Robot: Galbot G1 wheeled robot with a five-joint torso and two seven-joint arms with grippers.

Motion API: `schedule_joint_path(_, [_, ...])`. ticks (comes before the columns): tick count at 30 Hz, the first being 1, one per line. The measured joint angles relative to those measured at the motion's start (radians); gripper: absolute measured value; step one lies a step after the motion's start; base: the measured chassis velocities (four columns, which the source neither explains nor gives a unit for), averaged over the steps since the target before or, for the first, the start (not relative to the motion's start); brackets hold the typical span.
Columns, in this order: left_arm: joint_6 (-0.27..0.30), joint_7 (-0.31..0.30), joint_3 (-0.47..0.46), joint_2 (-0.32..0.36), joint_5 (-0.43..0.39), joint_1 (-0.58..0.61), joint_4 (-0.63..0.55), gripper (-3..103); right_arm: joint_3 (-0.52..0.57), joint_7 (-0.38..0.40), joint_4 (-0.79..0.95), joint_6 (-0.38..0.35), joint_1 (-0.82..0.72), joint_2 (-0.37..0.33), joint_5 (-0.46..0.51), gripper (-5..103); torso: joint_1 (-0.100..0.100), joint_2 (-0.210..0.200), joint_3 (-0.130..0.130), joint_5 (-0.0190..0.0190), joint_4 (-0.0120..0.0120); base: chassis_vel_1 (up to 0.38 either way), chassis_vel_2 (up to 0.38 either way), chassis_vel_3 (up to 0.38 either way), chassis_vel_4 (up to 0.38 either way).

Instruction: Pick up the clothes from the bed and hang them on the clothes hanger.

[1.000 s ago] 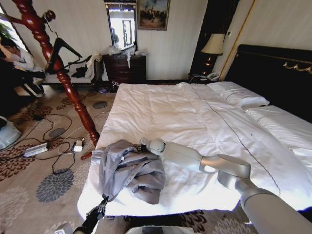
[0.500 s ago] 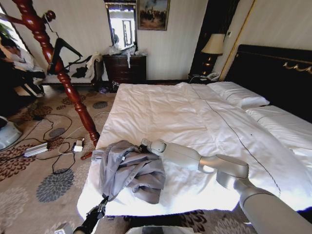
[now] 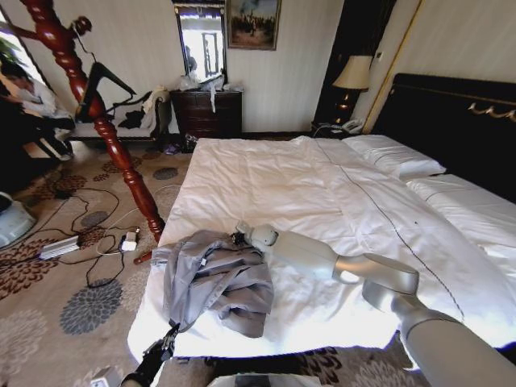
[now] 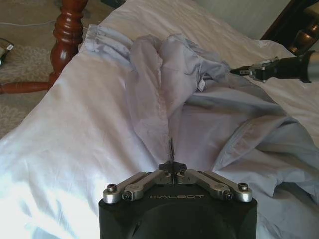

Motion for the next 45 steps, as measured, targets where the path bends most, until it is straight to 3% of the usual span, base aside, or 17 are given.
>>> schedule_joint_path(4, [0.021,-0.034,-0.004,0.008,-0.005,-0.039,-0.022,0,0.055,0.030,0.055,0.013,-0.007,-0.077,0.027,0,0.000,0.000,0.000,0.0000,0.0002,0.000,0.000,0.000,0.000])
schedule_joint_path(6, [0.046,-0.070,-0.014,0.014,-0.022,-0.085,-0.045,0,0.125,0.066,0.086,0.013,-0.020,-0.118,0.083,0,0.000,0.000,0.000,0.0003,-0.0007,0.000,0.000,0.000,0.000])
schedule_joint_path(9, [0.070,-0.117,-0.023,0.032,-0.052,-0.135,-0.073,0,0.187,0.103,0.112,0.011,-0.020,-0.151,0.144,0,0.000,0.000,0.000,0.0000,0.0001,0.000,0.000,0.000,0.000])
schedule_joint_path(14, [0.114,-0.243,-0.042,0.120,-0.150,-0.253,-0.154,0,0.291,0.145,0.220,0.001,-0.042,-0.228,0.210,0,0.000,0.000,0.000,0.0001,-0.0006,0.000,0.000,0.000,0.000])
schedule_joint_path(15, [0.114,-0.243,-0.042,0.120,-0.150,-0.253,-0.154,0,0.291,0.145,0.220,0.001,-0.042,-0.228,0.210,0,0.000,0.000,0.000,0.0001,-0.0006,0.000,0.000,0.000,0.000])
schedule_joint_path(18, [0.128,-0.279,-0.074,0.195,-0.206,-0.303,-0.183,0,0.376,0.204,0.289,-0.017,-0.080,-0.257,0.254,0,0.000,0.000,0.000,0.0000,0.0004,0.000,0.000,0.000,0.000])
schedule_joint_path(23, [0.136,-0.305,-0.099,0.275,-0.250,-0.341,-0.197,0,0.441,0.236,0.342,-0.025,-0.105,-0.294,0.293,0,0.000,0.000,0.000,-0.0002,0.0001,0.000,0.000,0.000,0.000])
schedule_joint_path(27, [0.150,-0.354,-0.090,0.411,-0.319,-0.450,-0.208,0,0.508,0.279,0.401,-0.030,-0.122,-0.315,0.330,0,0.000,0.000,0.000,-0.0002,0.0004,0.000,0.000,0.000,0.000])
schedule_joint_path(28, [0.150,-0.354,-0.090,0.411,-0.319,-0.450,-0.208,0,0.508,0.279,0.401,-0.030,-0.122,-0.315,0.330,0,0.000,0.000,0.000,-0.0002,0.0004,0.000,0.000,0.000,0.000])
schedule_joint_path(34, [0.191,-0.427,-0.119,0.591,-0.517,-0.705,-0.137,0,0.660,0.334,0.506,-0.038,-0.163,-0.399,0.397,0,0.000,0.000,0.000,-0.0001,-0.0002,0.000,0.000,0.000,0.000])
schedule_joint_path(35, [0.191,-0.427,-0.119,0.591,-0.517,-0.705,-0.137,0,0.660,0.334,0.506,-0.038,-0.163,-0.399,0.397,0,0.000,0.000,0.000,-0.0001,-0.0002,0.000,0.000,0.000,0.000])
schedule_joint_path(39, [0.213,-0.460,-0.070,0.702,-0.637,-0.944,-0.096,0,0.753,0.367,0.565,-0.042,-0.175,-0.479,0.471,0,0.000,0.000,0.000,0.0001,-0.0005,0.000,0.000,0.000,0.000])
schedule_joint_path(45, [0.232,-0.473,-0.042,0.782,-0.711,-1.091,-0.064,0,0.802,0.390,0.587,-0.048,-0.139,-0.522,0.529,0,0.000,0.000,0.000,0.0002,-0.0001,0.000,0.000,0.000,0.000])
